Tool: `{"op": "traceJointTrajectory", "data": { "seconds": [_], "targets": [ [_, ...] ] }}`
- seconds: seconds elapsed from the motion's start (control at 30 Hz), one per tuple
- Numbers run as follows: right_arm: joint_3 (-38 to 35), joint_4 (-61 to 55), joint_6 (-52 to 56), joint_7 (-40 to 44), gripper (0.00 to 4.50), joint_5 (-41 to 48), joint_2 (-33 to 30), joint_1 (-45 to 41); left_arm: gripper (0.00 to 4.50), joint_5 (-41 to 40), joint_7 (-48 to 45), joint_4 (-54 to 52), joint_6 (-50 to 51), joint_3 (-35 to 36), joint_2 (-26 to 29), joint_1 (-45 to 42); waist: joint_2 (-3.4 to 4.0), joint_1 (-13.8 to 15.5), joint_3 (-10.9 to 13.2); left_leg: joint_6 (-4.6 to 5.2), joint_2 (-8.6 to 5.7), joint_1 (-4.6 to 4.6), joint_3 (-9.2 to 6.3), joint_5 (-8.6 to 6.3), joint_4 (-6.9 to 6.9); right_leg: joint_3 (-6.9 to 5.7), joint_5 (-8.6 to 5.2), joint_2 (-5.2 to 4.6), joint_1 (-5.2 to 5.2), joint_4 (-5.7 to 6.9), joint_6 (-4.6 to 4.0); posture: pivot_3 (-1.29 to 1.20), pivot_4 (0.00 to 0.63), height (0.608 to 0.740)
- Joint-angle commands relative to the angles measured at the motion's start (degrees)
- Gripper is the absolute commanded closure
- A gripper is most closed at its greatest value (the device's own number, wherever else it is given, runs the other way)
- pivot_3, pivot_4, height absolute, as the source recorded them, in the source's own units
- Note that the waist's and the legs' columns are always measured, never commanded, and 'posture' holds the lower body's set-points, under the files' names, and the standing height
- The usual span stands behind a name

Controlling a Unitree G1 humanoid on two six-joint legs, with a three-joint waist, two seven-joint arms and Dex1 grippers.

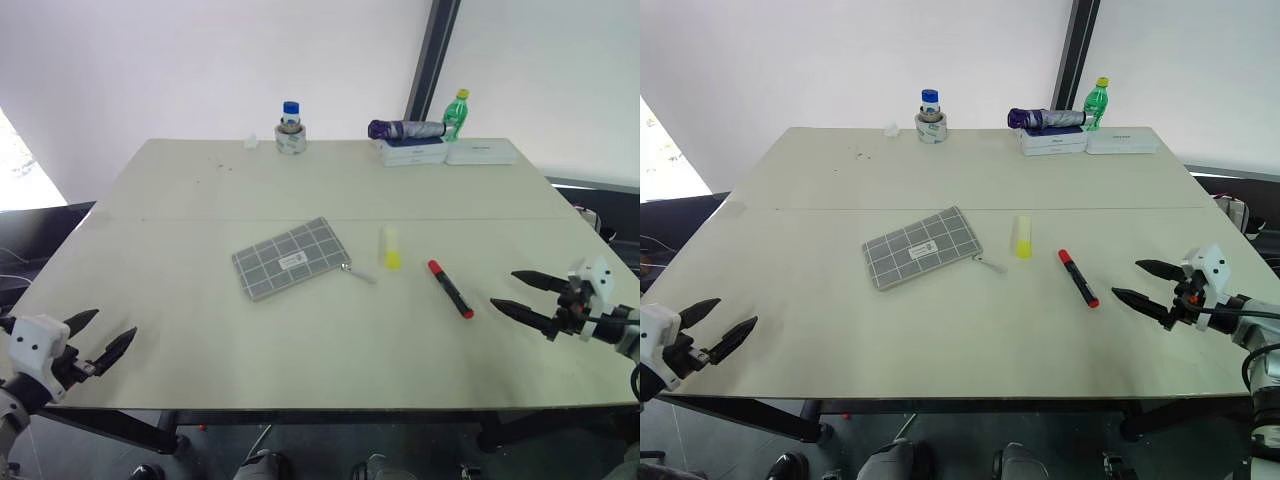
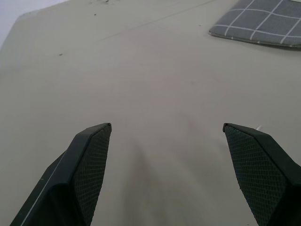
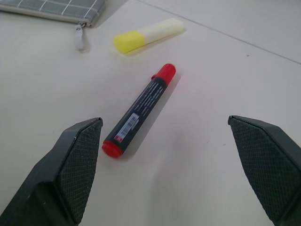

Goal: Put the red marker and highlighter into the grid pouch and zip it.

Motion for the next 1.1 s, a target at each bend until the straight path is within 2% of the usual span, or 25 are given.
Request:
{"op": "traceJointTrajectory", "data": {
  "seconds": [0.03, 0.5, 1.07, 1.1],
  "targets": [
    [-1.17, -1.39, -1.40, -0.34, 0.06, 0.30, -0.11, 0.19, 0.50, 0.89, 0.13, -1.60, -3.25, 0.72, 0.31, -0.44, 0.01, -0.06, 0.00, -0.01, 0.00, 0.00, 0.01, 0.00, 0.00, 0.00, -0.01, -0.01, 0.00, 0.00, -0.04, 0.00, 0.150, 0.740],
    [0.62, -3.60, -1.28, -2.84, 0.06, -0.18, 3.58, -1.26, 0.50, 1.92, -0.07, -1.29, -1.53, -1.08, 1.84, -4.52, 0.01, -0.01, 0.01, 0.07, 0.00, 0.00, 0.01, 0.04, 0.00, 0.01, 0.01, 0.01, 0.04, 0.00, 0.00, 0.00, 0.150, 0.740],
    [3.24, -2.81, 2.02, -7.15, 0.06, -1.31, 5.70, -6.45, 0.50, 7.26, 2.35, -0.74, -9.04, -2.31, 1.61, -5.14, 0.02, -0.03, 0.01, 0.13, -0.01, -0.02, 0.03, 0.07, 0.00, 0.01, 0.02, 0.01, 0.09, 0.00, 0.01, 0.00, 0.150, 0.740],
    [3.43, -2.91, 2.00, -7.22, 0.28, -1.32, 6.06, -6.96, 0.50, 8.58, 2.82, -0.41, -10.46, -2.72, 1.83, -5.45, 0.02, -0.07, 0.01, 0.13, 0.00, -0.02, 0.03, 0.07, 0.00, 0.01, 0.02, 0.01, 0.10, 0.00, 0.01, 0.00, 0.150, 0.740]
  ]
}}
